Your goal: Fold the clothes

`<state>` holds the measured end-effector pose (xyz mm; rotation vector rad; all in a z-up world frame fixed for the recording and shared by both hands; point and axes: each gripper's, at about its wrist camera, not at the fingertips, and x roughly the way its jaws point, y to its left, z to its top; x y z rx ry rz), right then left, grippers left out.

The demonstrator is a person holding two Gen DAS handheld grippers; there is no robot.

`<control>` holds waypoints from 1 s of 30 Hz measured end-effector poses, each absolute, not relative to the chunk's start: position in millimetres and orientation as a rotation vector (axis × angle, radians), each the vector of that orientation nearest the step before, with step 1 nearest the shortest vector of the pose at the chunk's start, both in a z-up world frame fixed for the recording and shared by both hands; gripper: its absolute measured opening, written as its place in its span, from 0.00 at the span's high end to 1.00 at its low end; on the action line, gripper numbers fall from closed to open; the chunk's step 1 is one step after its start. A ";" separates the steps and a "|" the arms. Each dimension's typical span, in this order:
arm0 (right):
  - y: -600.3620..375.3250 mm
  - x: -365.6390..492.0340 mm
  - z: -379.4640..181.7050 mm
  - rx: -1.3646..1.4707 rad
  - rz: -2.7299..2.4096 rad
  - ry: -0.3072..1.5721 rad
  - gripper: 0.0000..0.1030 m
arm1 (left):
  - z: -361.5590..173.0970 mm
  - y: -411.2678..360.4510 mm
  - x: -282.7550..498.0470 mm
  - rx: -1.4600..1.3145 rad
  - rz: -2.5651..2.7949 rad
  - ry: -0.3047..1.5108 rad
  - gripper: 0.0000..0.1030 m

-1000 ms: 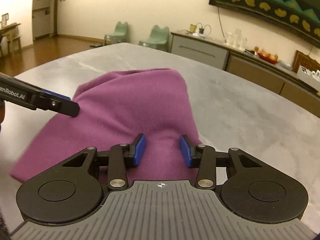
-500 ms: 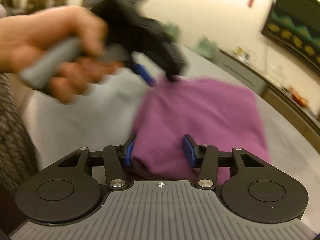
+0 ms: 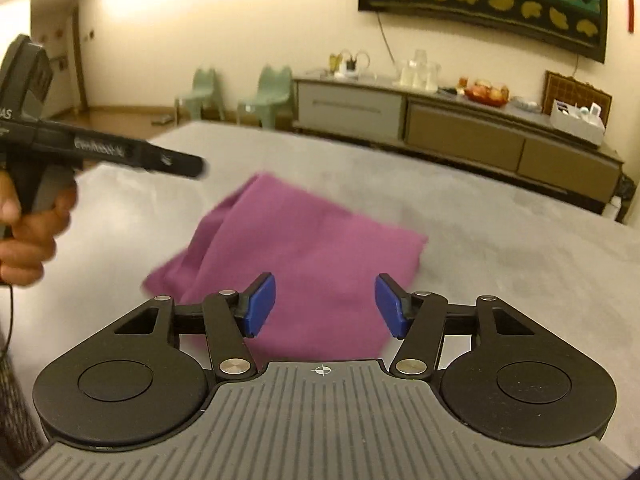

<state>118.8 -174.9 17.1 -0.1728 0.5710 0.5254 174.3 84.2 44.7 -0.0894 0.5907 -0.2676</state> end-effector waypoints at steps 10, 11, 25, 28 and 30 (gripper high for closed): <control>-143.9 167.4 -55.1 -0.202 0.617 0.634 0.48 | -41.4 114.6 240.8 -0.342 -0.258 0.761 0.38; -141.8 166.5 -55.3 -0.222 0.620 0.636 0.47 | -44.8 121.6 239.2 -0.372 -0.271 0.757 0.38; -142.2 133.2 -18.9 -0.126 0.633 0.502 0.44 | -4.9 81.4 187.9 -0.236 -0.075 0.694 0.44; -113.3 136.4 -27.1 -0.172 0.664 0.543 0.45 | -20.2 85.7 194.3 -0.259 -0.042 0.768 0.42; -93.0 140.8 -41.6 -0.235 0.673 0.592 0.44 | -24.3 89.9 195.0 -0.273 -0.044 0.777 0.41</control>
